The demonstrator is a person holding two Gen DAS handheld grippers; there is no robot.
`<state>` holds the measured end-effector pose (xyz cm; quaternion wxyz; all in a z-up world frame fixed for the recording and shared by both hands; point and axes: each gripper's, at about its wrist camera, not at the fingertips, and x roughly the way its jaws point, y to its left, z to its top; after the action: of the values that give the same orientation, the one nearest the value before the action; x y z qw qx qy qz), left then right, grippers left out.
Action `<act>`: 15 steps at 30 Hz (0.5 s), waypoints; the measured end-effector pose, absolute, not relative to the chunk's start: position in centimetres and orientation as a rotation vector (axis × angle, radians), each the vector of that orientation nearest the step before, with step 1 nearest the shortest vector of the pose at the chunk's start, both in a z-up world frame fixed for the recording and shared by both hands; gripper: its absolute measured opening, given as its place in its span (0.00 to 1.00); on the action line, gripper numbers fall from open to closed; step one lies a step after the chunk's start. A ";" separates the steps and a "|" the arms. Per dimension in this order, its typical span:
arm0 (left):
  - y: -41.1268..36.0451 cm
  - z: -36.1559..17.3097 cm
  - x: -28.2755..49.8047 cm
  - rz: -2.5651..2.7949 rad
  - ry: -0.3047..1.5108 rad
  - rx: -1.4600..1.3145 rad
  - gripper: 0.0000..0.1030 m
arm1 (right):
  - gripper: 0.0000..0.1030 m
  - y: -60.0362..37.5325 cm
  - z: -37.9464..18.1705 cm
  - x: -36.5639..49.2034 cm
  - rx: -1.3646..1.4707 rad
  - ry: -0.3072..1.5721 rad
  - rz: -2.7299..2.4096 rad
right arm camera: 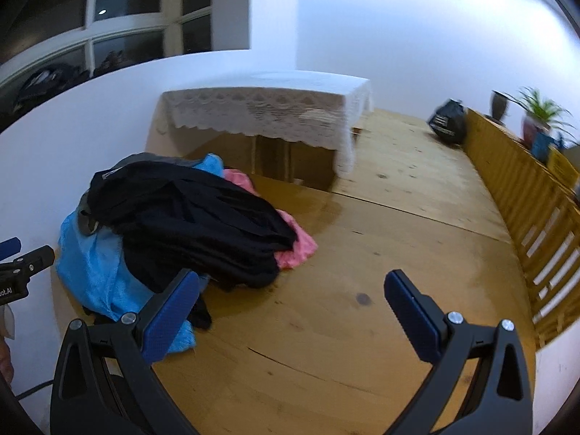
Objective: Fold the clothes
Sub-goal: 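Grasp the navy sweatshirt with both grippers and lift it off the heap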
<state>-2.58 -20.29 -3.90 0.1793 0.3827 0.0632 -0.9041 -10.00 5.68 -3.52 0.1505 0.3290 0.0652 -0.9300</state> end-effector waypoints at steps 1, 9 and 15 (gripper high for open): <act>-21.2 -4.1 -2.6 -2.540 0.182 1.079 0.97 | 1.00 4.6 -3.8 -10.6 0.947 0.198 -2.655; -28.8 -6.4 -3.7 -2.447 0.193 1.063 0.94 | 0.94 -3.8 -7.2 -16.2 1.012 0.277 -2.511; -32.5 -7.8 -7.3 -2.454 0.136 1.072 0.94 | 0.94 -8.2 -9.7 -21.2 1.074 0.318 -2.482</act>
<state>-7.27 -32.51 -7.76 0.2282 0.3893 0.0495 -0.8910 -21.19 -8.15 -9.74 0.2079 0.3859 0.1142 -0.8915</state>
